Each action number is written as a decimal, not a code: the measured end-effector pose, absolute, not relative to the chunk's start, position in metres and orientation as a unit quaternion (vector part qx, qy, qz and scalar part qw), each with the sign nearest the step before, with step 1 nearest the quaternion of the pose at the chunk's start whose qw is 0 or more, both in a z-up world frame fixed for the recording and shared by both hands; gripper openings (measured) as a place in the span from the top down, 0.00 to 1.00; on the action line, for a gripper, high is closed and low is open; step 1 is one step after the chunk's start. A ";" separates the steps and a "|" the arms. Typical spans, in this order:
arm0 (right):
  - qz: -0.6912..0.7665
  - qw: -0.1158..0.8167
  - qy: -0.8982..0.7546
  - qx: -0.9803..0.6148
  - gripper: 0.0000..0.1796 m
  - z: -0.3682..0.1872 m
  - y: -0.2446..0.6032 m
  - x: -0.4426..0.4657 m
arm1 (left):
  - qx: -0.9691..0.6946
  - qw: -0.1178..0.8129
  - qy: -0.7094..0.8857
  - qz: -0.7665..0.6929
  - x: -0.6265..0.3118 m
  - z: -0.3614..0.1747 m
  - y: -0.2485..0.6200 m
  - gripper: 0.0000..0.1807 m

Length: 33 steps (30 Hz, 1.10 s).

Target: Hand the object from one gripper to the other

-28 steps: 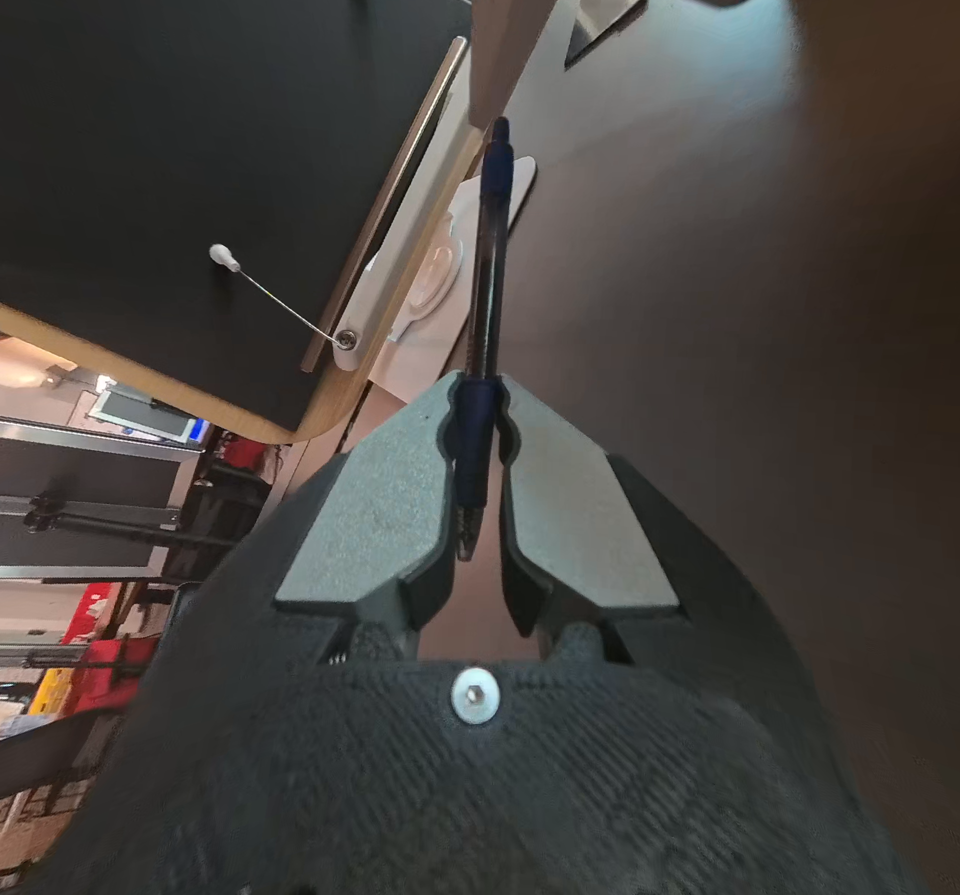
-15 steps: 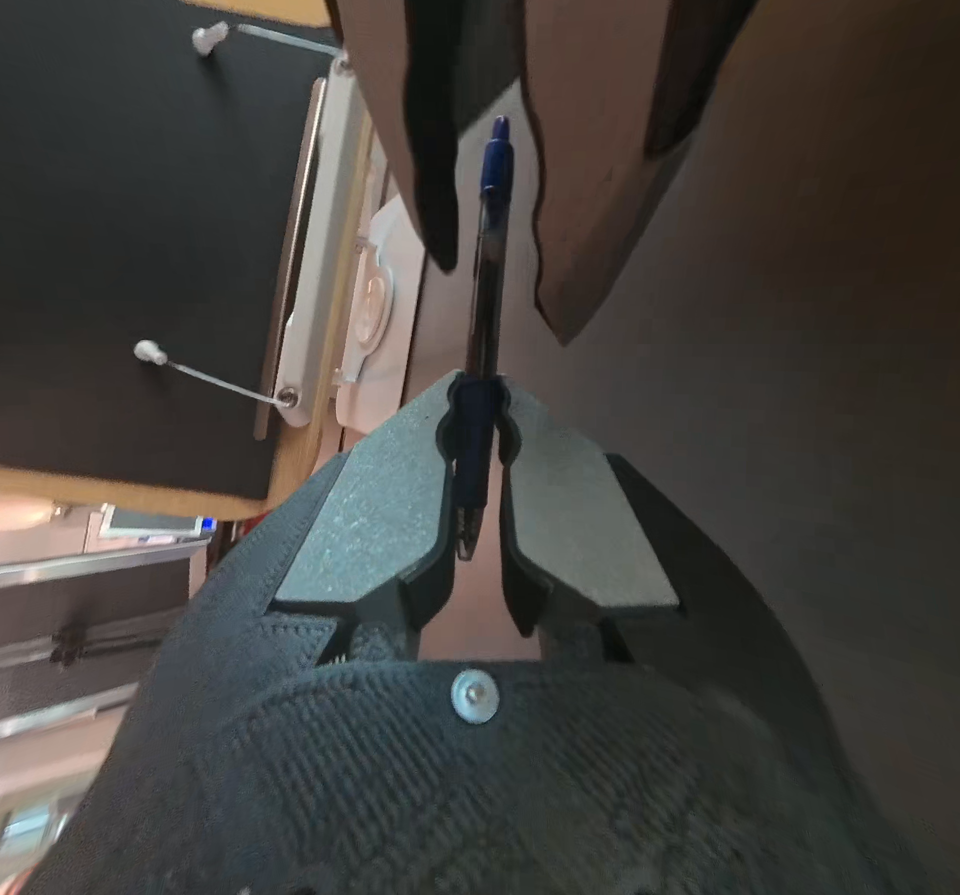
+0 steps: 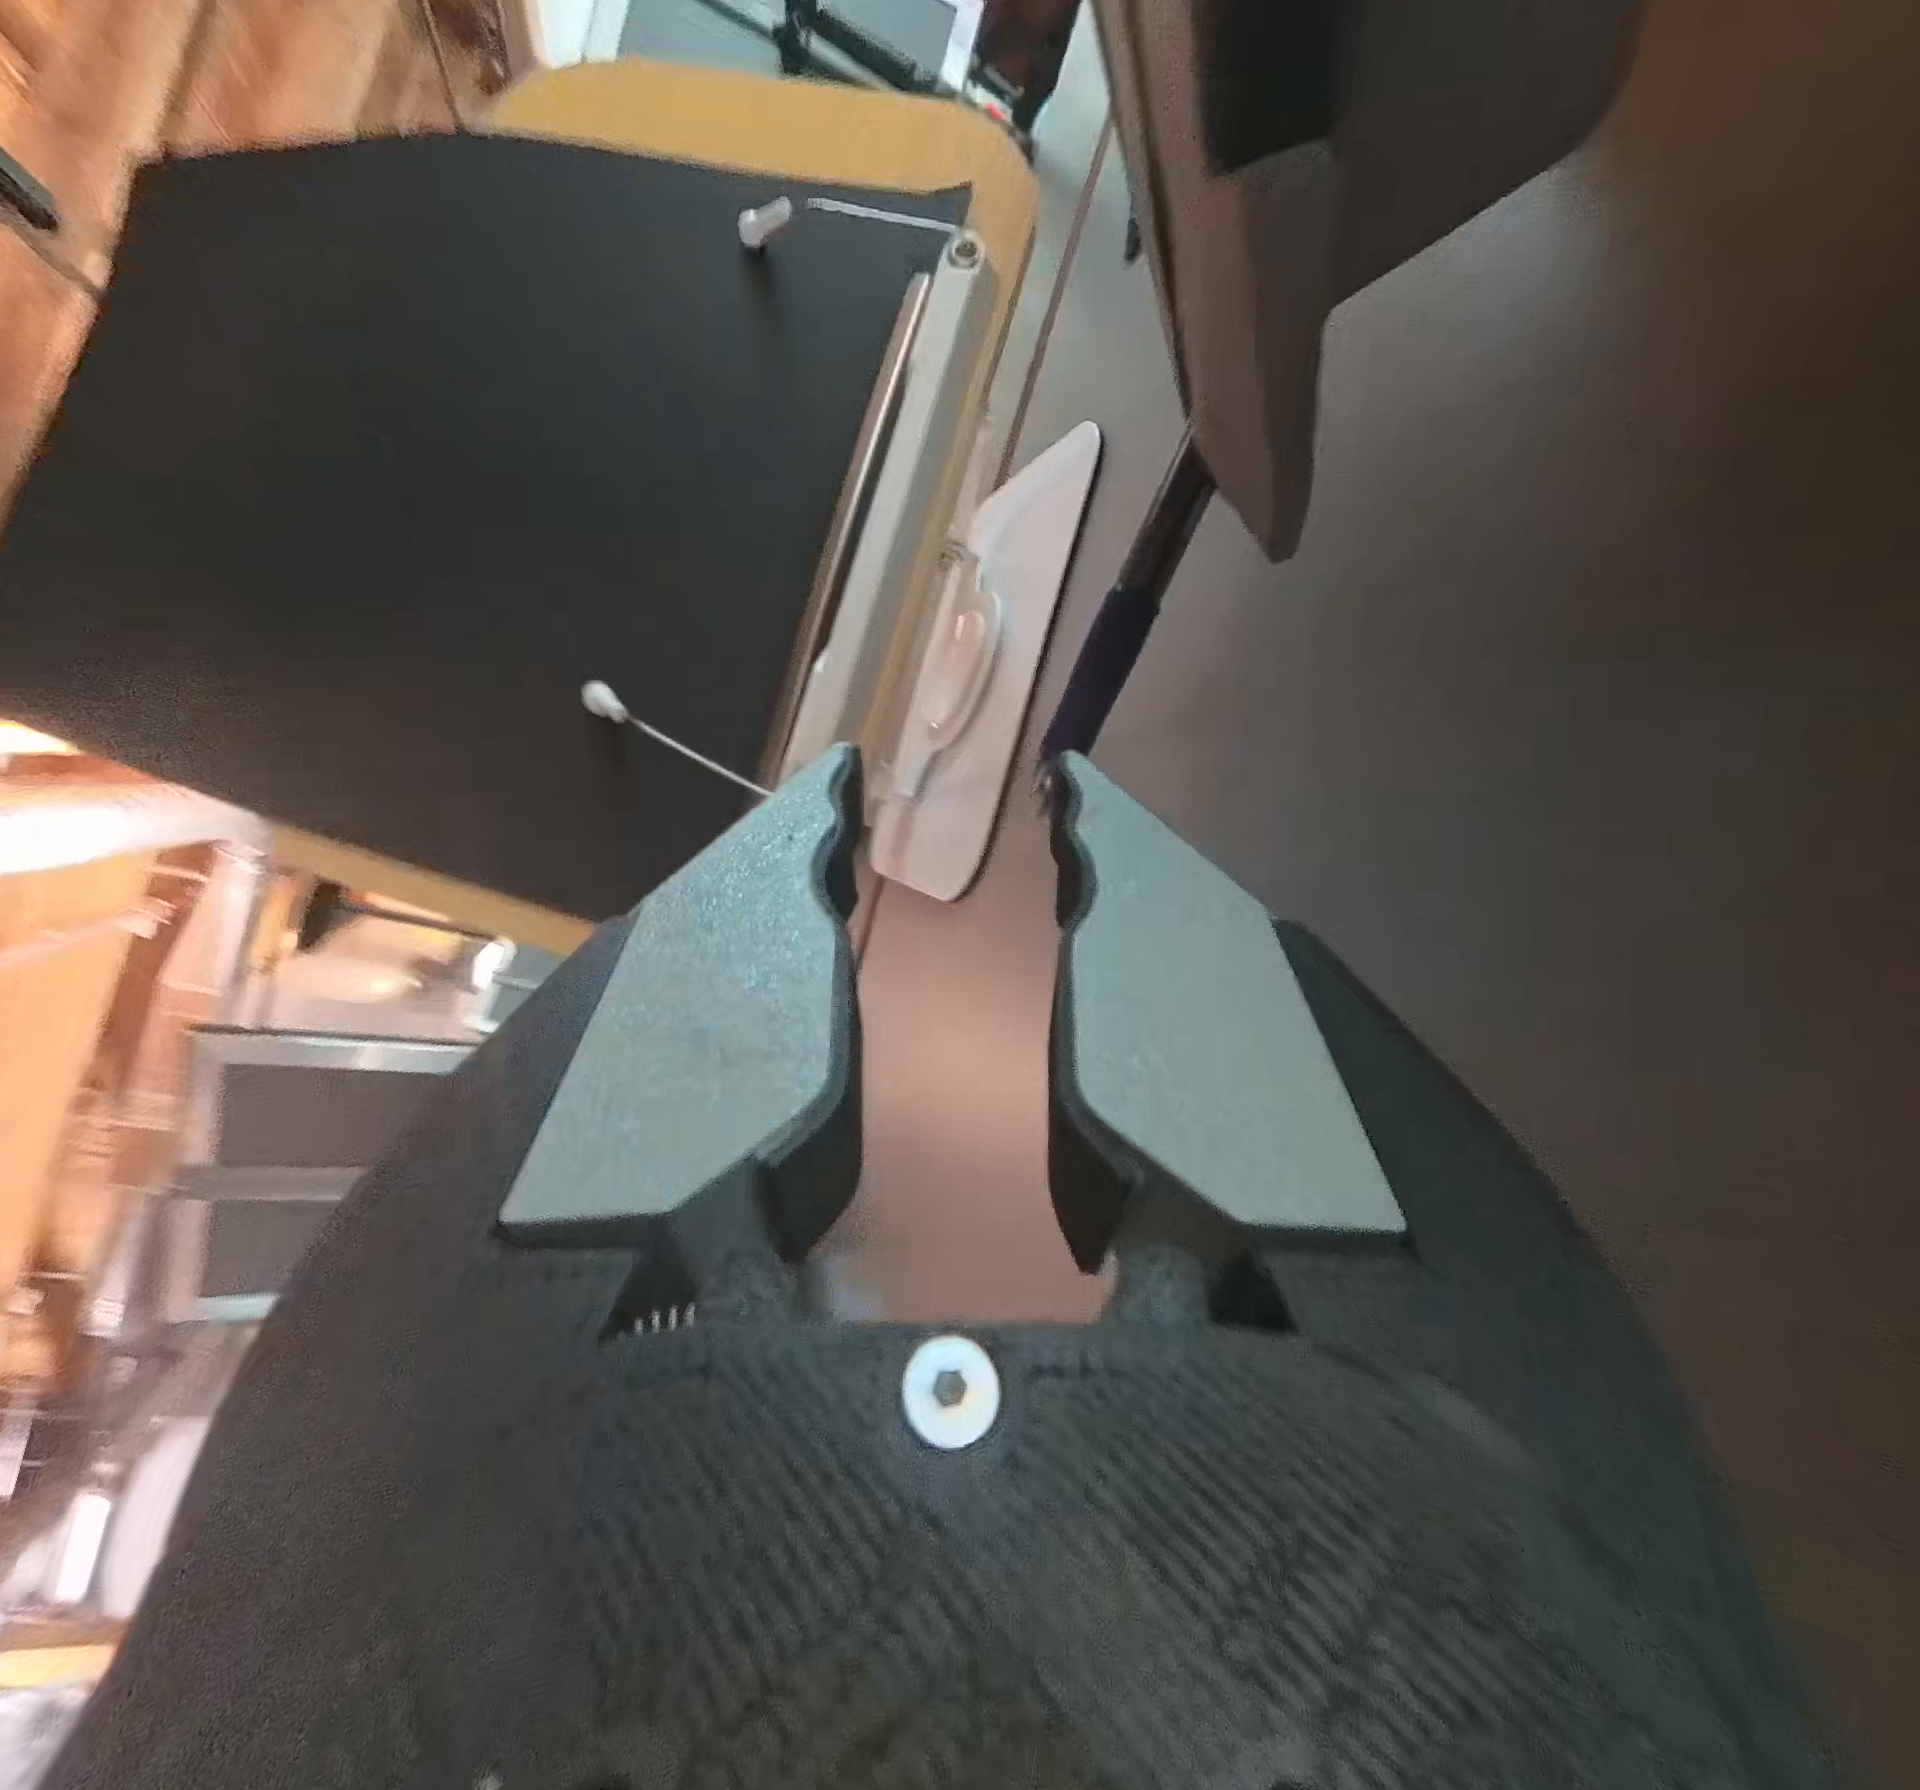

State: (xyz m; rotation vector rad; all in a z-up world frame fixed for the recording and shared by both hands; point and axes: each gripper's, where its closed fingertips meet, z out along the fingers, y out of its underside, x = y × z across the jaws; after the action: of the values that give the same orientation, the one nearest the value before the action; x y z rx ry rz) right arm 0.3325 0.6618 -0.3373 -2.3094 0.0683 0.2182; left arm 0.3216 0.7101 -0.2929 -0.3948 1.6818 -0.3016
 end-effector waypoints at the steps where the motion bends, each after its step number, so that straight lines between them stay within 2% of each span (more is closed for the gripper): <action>1: 0.113 0.402 0.030 -0.908 0.96 -0.336 0.662 0.327 | -0.150 0.645 0.740 -0.118 0.322 -0.295 0.705 0.82; 7: 0.260 0.403 0.047 -0.876 0.96 -0.324 0.660 0.299 | -0.108 0.645 0.753 -0.071 0.325 -0.306 0.695 0.83; 10: 0.320 0.406 0.034 -0.855 0.96 -0.317 0.662 0.283 | -0.082 0.650 0.753 -0.065 0.322 -0.305 0.689 0.95; 12: 0.298 0.428 0.024 -0.853 0.96 -0.311 0.665 0.288 | -0.096 0.636 0.762 -0.071 0.322 -0.306 0.690 0.96; 14: 0.263 0.470 0.012 -0.842 0.93 -0.297 0.666 0.298 | -0.154 0.606 0.770 -0.130 0.322 -0.306 0.690 0.96; 16: 0.220 0.533 0.007 -0.817 0.82 -0.273 0.666 0.311 | -0.216 0.592 0.753 -0.190 0.323 -0.298 0.698 0.95; 18: 0.187 0.597 0.013 -0.780 0.77 -0.246 0.662 0.324 | -0.276 0.571 0.731 -0.252 0.323 -0.291 0.707 0.95; 21: 0.189 0.669 0.015 -0.719 0.73 -0.214 0.653 0.331 | -0.359 0.508 0.693 -0.365 0.324 -0.286 0.711 0.96; 24: 0.216 0.672 0.008 -0.709 0.73 -0.212 0.655 0.324 | -0.373 0.433 0.660 -0.487 0.320 -0.276 0.693 0.96; 27: 0.216 0.652 -0.002 -0.726 0.69 -0.226 0.665 0.314 | -0.373 0.393 0.651 -0.531 0.317 -0.273 0.682 0.96; 30: 0.215 0.641 -0.022 -0.737 0.72 -0.234 0.673 0.300 | -0.357 0.355 0.662 -0.555 0.313 -0.276 0.664 0.96; 32: 0.197 0.633 -0.031 -0.748 0.81 -0.241 0.677 0.295 | -0.347 0.341 0.670 -0.561 0.311 -0.278 0.654 0.96; 33: 0.193 0.625 -0.041 -0.755 0.89 -0.245 0.678 0.292 | -0.347 0.340 0.670 -0.561 0.311 -0.278 0.652 0.96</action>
State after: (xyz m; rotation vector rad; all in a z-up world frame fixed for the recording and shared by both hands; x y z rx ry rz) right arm 0.2918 0.6779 -0.2454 -1.7327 -0.0933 0.4422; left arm 0.3113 0.6519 -0.2781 -0.9020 1.7440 -1.4601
